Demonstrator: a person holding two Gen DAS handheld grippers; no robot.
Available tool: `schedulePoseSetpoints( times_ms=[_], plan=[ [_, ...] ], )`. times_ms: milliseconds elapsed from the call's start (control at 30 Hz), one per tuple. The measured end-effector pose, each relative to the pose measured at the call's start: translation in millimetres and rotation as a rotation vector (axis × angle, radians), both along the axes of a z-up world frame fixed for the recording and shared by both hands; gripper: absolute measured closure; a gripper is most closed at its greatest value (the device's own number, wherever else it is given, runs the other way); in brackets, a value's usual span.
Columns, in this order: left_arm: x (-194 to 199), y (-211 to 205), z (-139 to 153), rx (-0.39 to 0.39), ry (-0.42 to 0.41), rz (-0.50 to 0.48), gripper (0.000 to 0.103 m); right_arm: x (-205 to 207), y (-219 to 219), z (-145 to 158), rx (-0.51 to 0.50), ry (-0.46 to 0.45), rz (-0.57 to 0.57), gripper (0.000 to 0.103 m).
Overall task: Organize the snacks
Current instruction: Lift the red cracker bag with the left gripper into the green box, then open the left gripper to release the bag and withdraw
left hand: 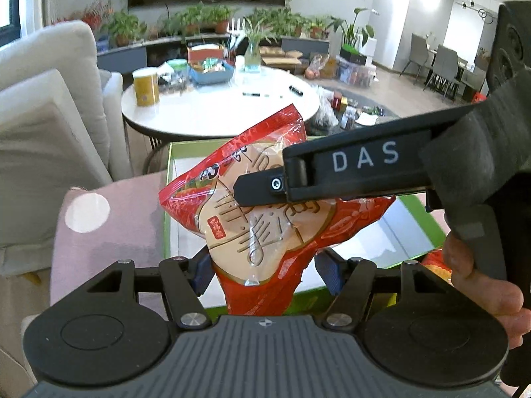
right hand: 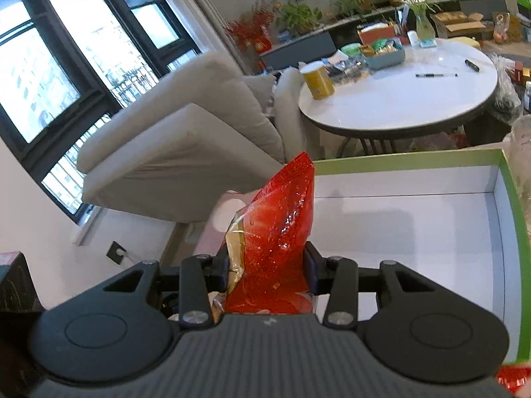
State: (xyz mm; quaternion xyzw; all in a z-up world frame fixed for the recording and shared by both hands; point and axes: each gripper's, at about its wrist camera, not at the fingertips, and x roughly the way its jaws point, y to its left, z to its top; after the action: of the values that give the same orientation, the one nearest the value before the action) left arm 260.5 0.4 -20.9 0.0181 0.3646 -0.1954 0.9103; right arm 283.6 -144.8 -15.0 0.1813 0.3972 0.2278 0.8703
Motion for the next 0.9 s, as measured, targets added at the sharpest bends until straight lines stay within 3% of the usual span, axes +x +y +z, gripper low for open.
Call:
schedulePoseSetpoints(
  times_ms=[367,533,733,900],
  plan=[
    [22,0,-8,0.001,0.047,-0.021,0.039,20,-9,-12,0.029,0.065,-0.048,0.059],
    [27,-5,-25,0.081,0.095,0.004,0.034,17,-12,-14,-0.045,0.065,-0.07,0.054],
    [18,-1,-29,0.029,0.096,0.05,0.034,2,-15,-10,-0.101,0.034,-0.058,0.042],
    [8,-1,-28,0.001,0.096,0.096,0.034,-12,-17,-8,-0.141,0.004,-0.049,0.038]
  ],
)
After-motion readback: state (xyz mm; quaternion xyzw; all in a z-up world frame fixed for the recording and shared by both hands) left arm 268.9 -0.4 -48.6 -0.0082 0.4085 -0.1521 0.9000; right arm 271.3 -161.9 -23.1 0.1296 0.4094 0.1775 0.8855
